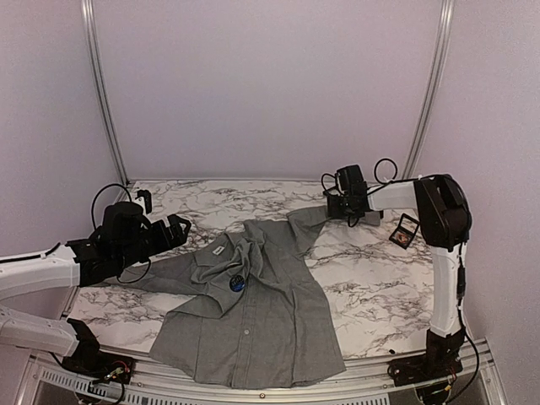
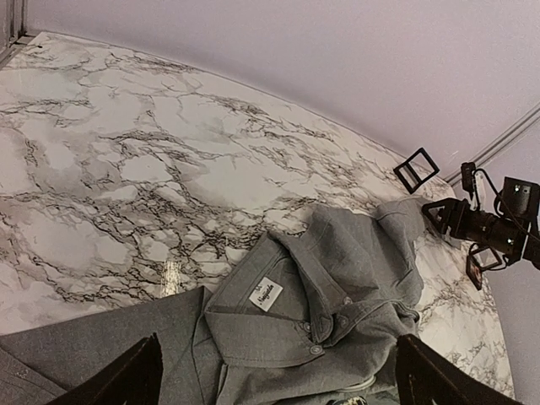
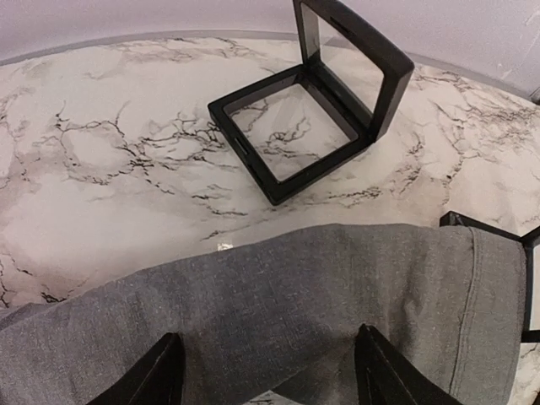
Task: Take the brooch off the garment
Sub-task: Adjust the crumpled clothing at the center of the board.
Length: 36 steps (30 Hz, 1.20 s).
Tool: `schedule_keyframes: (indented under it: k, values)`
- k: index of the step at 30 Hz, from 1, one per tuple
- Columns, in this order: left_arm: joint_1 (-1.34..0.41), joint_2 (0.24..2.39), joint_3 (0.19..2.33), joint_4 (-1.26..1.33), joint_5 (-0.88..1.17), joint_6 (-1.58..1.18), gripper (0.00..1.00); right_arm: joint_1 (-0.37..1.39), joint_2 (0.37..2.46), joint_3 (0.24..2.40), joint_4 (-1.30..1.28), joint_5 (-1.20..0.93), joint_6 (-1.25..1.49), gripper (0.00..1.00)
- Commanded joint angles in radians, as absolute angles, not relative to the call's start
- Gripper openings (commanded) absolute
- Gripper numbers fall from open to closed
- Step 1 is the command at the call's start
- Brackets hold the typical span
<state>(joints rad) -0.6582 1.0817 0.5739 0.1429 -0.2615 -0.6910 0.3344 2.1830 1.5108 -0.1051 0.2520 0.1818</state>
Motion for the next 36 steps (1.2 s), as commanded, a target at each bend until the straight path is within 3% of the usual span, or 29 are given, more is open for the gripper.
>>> schedule_keyframes:
  k: [1, 4, 9, 11, 26, 36]
  values:
    - [-0.652, 1.075, 0.572, 0.121, -0.246, -0.683, 0.99, 0.315, 2.266, 1.578, -0.114, 0.243, 0.152, 0.65]
    - [-0.649, 1.091, 0.578, 0.127, -0.236, -0.681, 0.99, 0.315, 2.305, 1.599, -0.129, 0.204, 0.153, 0.51]
    - [-0.649, 1.098, 0.588, 0.13, -0.233, -0.677, 0.99, 0.317, 2.303, 1.578, -0.133, 0.19, 0.176, 0.07]
    - [-0.648, 1.097, 0.59, 0.132, -0.231, -0.677, 0.99, 0.321, 2.282, 1.561, -0.128, 0.21, 0.186, 0.0]
    - [-0.634, 1.107, 0.586, 0.148, -0.224, -0.663, 0.99, 0.476, 2.026, 1.533, -0.294, 0.405, 0.27, 0.0]
    - [-0.616, 1.143, 0.59, 0.192, -0.173, -0.647, 0.99, 0.589, 1.734, 1.172, -0.359, 0.267, 0.487, 0.0]
